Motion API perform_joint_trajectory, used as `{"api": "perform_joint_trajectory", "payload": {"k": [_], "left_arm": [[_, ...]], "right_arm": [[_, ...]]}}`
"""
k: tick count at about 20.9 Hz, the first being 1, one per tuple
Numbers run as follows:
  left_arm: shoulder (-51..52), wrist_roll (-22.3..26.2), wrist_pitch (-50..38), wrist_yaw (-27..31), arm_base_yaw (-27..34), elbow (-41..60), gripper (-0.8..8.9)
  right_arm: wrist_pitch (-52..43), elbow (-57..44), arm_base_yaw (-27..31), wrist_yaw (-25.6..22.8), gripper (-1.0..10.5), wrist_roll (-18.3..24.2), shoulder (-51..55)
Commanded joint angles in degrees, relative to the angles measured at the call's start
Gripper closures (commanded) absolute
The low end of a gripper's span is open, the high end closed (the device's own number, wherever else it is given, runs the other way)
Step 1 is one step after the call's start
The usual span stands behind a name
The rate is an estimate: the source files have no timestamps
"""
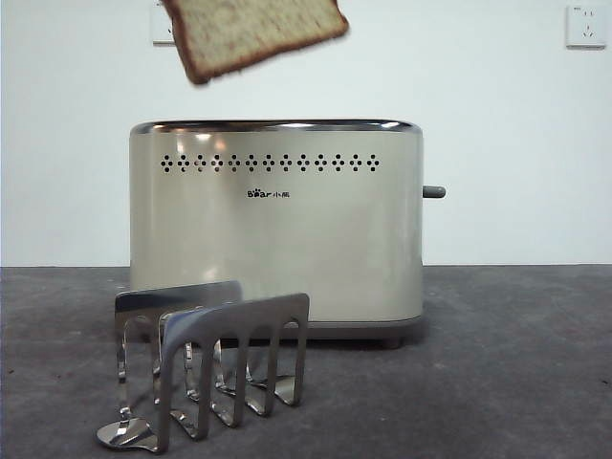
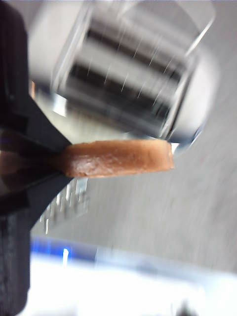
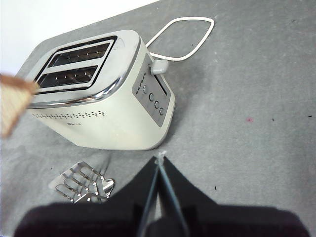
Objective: Pick up a slice of bread from the rack,put the bread on the toaster,press the button
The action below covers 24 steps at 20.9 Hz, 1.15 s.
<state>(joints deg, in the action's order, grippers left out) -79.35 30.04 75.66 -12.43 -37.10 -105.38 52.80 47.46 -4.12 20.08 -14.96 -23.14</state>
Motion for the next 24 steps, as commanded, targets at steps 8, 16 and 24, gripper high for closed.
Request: {"api": "perform_joint_trajectory", "payload": {"k": [8,16,24], "left_arm": [[-0.4,20.2,-0.2,3.5,-1.9,-3.8,8.22],[-2.1,27.3,-3.3,7.2,-1.9,-3.8,8.22],[-3.5,29.0,-5.2,9.5,-1.9,-3.8,8.22]], "right_arm": [[-0.3,0.2,0.0,-2.5,9.5,0.7,-1.1],[-0.5,0.2,0.0,-2.5,9.5,1.9,-3.1],[-0.6,0.2,0.0,-2.5,9.5,3.4,-3.4]]}}
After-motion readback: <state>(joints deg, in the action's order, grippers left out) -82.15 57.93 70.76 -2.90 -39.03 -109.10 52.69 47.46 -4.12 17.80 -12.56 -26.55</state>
